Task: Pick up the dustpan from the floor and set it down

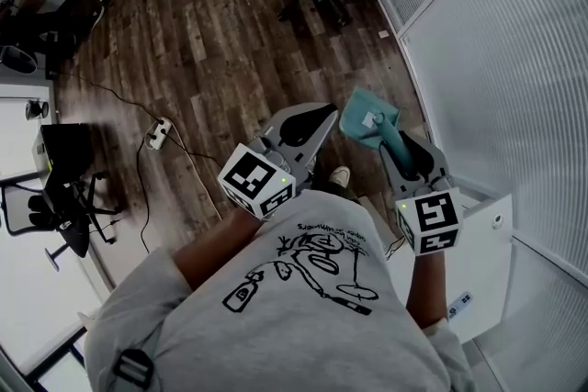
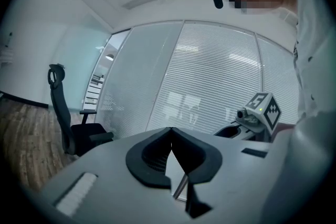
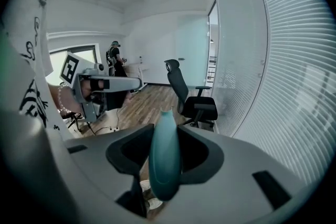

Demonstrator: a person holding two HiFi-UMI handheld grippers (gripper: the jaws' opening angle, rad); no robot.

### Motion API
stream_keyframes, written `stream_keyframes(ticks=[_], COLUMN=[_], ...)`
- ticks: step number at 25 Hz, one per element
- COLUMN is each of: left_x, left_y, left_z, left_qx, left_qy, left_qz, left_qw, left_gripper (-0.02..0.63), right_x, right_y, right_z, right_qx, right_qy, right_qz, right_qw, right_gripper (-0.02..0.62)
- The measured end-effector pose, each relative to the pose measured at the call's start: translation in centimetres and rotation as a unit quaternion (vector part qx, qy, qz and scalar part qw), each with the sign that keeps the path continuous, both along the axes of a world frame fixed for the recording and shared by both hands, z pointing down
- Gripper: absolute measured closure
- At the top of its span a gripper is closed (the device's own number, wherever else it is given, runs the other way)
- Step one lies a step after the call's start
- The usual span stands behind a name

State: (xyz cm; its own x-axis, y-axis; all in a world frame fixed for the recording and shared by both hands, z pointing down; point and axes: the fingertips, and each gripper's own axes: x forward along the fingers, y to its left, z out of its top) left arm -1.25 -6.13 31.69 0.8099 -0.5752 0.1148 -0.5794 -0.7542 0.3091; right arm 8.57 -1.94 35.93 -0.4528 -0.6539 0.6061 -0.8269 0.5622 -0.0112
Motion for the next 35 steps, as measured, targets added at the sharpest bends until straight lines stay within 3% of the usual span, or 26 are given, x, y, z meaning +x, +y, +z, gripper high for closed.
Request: stream_keyframes(ticks=[19,35], left_x=[-0.1,-0.2], left_y=[2.6,3.8], left_z=[3.9,5.5], left_qx=[-0.040,-0.046], left_qy=[-0.016,-0.019], left_qz=[0.018,0.018], left_qw=[0.9989,0.9986], left_gripper=[0.604,0.604], right_x=[-1.0,-0.7], right_y=[1.1,2.6], right_z=[8.5,15.3], right_qx=[-0.046,-0.079], right_qy=[0.008,0.025], right_qz=[0.005,0.007], right_qw=[0.999,0.997], right_gripper=[0.465,0.465])
